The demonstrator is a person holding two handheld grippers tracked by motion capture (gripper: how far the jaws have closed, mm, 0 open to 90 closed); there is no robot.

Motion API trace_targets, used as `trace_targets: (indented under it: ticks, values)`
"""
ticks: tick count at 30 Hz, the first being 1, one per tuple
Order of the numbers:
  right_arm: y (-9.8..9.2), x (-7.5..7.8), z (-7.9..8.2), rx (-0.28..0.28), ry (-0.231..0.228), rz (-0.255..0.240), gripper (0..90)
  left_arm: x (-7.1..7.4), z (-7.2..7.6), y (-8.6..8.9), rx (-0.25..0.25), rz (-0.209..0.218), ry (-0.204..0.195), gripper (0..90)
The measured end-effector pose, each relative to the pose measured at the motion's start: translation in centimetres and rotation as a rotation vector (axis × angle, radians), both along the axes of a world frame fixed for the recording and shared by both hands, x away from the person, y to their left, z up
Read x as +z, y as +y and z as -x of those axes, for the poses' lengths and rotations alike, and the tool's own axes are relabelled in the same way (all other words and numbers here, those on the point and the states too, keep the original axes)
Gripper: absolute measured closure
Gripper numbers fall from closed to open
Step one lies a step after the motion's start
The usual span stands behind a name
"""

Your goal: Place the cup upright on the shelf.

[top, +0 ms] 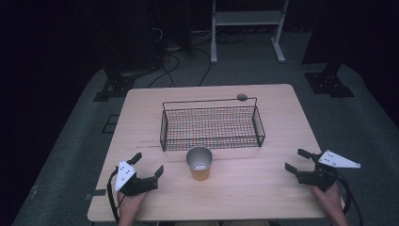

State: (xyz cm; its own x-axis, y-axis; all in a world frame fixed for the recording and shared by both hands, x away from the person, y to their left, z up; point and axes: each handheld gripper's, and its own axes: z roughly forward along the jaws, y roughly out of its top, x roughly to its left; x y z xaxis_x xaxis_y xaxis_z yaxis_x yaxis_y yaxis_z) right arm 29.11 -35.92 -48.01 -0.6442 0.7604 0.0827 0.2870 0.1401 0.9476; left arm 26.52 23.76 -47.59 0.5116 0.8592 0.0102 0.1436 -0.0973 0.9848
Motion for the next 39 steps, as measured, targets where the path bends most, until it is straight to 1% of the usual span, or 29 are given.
trace_targets:
  ticks: [2,3,4,6,7,9,11,14,16,18,24,29,30,31,32,39]
  values:
    - [0.0,0.0,0.0,0.000,0.000,0.000,14.2,0.0,0.0,-0.1,-0.002,-0.005,-0.001,2.6]
    - [0.0,0.0,0.0,0.001,0.000,0.001,14.2,0.0,0.0,-0.1,-0.008,0.000,-0.002,2.6]
    - [0.0,0.0,0.0,0.002,-0.002,0.005,14.2,0.1,0.1,-0.3,-0.020,-0.005,-0.004,2.6]
    - [0.0,0.0,0.0,0.001,-0.002,0.006,14.2,0.1,0.1,-0.4,-0.025,-0.004,-0.004,2.5]
    - [0.0,0.0,0.0,0.001,-0.001,0.004,14.2,0.1,0.1,-0.6,-0.044,0.007,-0.004,2.1]
    - [0.0,0.0,0.0,0.001,-0.001,0.004,14.2,0.1,0.1,-0.8,-0.051,0.002,-0.003,2.1]
    - [0.0,0.0,0.0,0.000,0.000,0.004,14.2,0.1,0.2,-1.1,-0.079,0.003,-0.002,2.1]
    - [0.1,0.0,0.0,-0.001,0.002,0.007,14.2,0.2,0.3,-1.6,-0.101,-0.010,-0.007,2.1]
    - [0.1,0.0,0.0,-0.002,0.003,0.009,14.2,0.3,0.3,-1.9,-0.115,-0.008,-0.010,2.1]
    - [0.1,0.0,0.0,-0.003,0.005,0.009,14.2,0.2,0.4,-2.2,-0.130,-0.013,-0.008,2.1]
    - [0.1,0.0,0.0,-0.004,0.005,0.009,14.2,0.3,0.5,-2.7,-0.153,-0.022,-0.007,2.1]
    - [0.1,0.0,0.0,-0.002,0.004,0.006,14.2,0.2,0.5,-3.4,-0.188,-0.037,0.000,2.1]
    - [0.1,0.0,0.0,-0.002,0.004,0.006,14.2,0.2,0.5,-3.4,-0.188,-0.037,0.000,2.1]
    - [0.1,0.0,0.0,-0.002,0.004,0.007,14.2,0.3,0.5,-3.7,-0.206,-0.044,0.006,2.1]
    - [0.1,0.0,0.0,-0.003,0.004,0.007,14.2,0.3,0.5,-3.8,-0.212,-0.046,0.010,2.1]
    - [0.0,0.0,0.0,-0.005,0.005,0.003,14.2,0.3,0.7,-4.3,-0.247,-0.056,0.007,2.1]
